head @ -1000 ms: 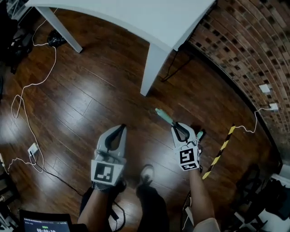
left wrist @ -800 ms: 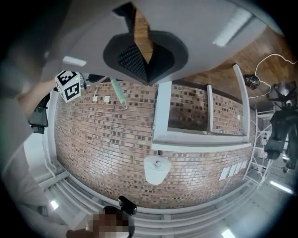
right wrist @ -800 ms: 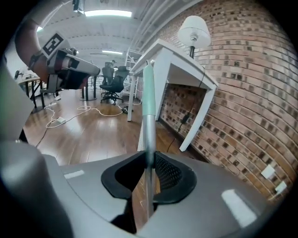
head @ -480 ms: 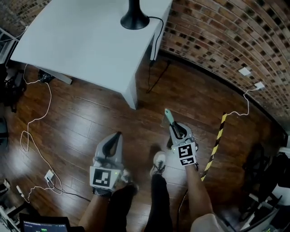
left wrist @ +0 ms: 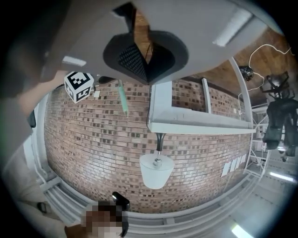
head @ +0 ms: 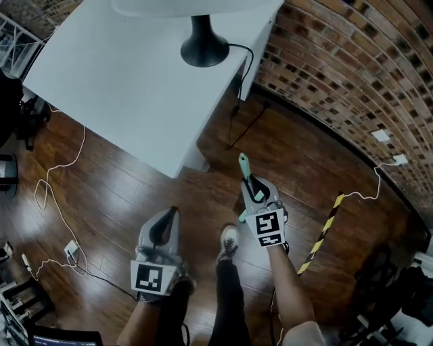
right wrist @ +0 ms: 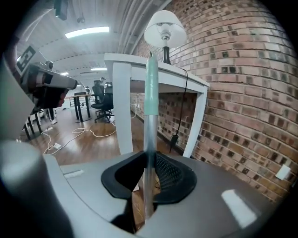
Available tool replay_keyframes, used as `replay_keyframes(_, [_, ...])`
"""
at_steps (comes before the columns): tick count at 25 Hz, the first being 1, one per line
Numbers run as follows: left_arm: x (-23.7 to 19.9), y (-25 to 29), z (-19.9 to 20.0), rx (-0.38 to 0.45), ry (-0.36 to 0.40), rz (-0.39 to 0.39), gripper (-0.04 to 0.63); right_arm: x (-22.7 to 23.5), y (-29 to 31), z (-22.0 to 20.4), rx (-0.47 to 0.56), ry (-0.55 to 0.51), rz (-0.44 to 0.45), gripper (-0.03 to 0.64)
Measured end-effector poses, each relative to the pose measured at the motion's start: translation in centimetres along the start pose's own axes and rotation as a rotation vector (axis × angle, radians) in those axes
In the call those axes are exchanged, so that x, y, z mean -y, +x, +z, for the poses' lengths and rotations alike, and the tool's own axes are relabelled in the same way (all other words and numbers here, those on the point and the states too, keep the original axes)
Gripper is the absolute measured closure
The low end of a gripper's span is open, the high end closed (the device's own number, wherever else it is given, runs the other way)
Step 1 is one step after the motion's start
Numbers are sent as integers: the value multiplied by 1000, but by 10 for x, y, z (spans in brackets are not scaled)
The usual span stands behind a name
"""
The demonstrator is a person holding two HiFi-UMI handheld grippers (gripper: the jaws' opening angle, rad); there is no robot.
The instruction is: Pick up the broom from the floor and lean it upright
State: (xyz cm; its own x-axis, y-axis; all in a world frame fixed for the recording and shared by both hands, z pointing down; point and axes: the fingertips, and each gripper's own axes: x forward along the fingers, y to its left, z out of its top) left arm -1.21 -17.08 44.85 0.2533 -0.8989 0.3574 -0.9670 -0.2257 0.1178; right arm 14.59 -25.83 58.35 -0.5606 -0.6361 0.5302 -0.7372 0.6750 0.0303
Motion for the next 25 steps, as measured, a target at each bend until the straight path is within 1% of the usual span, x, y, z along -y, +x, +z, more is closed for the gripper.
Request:
replay_keyframes(5, [2,15,-8,-22,-22,22,595,5,37,20,16,-69,22,528])
replay_keyframes(9, [-3,22,-18,-44,-30,33,595,5,57,32,31,-88,38,529])
replay_keyframes(16, [-13,29,-30,-63,-51,50,595,9,76,57,55,-88,20,531])
replay_keyframes(22, [-19,35,-29,-68,-64,45,595,9,93,64,61,-98,24,528])
replay_keyframes(25, [-25,36,-30,-69,-61,45,595,9,95,65,64,-131,11,520])
